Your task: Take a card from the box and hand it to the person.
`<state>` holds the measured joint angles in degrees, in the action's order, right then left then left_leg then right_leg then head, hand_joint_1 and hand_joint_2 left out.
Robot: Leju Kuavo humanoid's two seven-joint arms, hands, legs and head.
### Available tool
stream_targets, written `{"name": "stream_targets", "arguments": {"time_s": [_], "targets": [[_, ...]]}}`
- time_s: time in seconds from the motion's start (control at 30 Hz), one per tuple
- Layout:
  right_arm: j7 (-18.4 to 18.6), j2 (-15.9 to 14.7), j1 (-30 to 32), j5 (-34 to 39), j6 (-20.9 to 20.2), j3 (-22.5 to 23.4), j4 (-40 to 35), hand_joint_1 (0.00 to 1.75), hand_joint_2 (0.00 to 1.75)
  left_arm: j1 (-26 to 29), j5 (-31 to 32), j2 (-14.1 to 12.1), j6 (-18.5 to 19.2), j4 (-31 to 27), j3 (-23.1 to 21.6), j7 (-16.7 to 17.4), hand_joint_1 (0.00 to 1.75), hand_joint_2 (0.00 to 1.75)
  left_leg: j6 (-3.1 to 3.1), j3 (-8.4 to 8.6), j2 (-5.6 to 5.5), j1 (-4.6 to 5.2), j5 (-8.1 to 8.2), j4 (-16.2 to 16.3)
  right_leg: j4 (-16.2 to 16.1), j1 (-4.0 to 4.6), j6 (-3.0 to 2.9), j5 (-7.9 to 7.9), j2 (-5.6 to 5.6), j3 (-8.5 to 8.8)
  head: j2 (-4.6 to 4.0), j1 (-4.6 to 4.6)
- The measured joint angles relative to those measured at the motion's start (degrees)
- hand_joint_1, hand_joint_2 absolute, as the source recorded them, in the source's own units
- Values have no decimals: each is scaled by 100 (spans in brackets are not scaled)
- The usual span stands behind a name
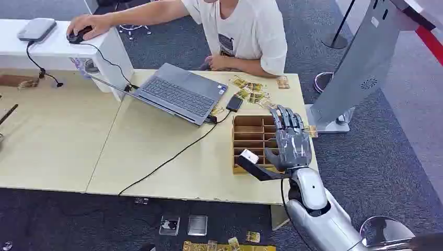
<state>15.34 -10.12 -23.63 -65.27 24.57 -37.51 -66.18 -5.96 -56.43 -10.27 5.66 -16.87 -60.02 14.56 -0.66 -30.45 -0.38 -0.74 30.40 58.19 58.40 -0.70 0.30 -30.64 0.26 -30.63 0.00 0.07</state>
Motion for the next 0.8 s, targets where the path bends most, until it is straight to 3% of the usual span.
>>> {"name": "stream_targets", "arguments": {"time_s": [0.53, 0.8], "targets": [[146, -129, -7, -332, -11, -13, 164, 0, 175, 0, 79, 0, 17, 0, 0, -13, 0, 175, 0, -1, 0, 0, 0, 0, 0, 0, 0, 0, 0, 0, 0, 0], [0, -105, -136, -369, -24, -87, 328, 0, 175, 0, 31, 0, 17, 0, 0, -13, 0, 175, 0, -1, -1, 0, 0, 0, 0, 0, 0, 0, -1, 1, 0, 2]]}}
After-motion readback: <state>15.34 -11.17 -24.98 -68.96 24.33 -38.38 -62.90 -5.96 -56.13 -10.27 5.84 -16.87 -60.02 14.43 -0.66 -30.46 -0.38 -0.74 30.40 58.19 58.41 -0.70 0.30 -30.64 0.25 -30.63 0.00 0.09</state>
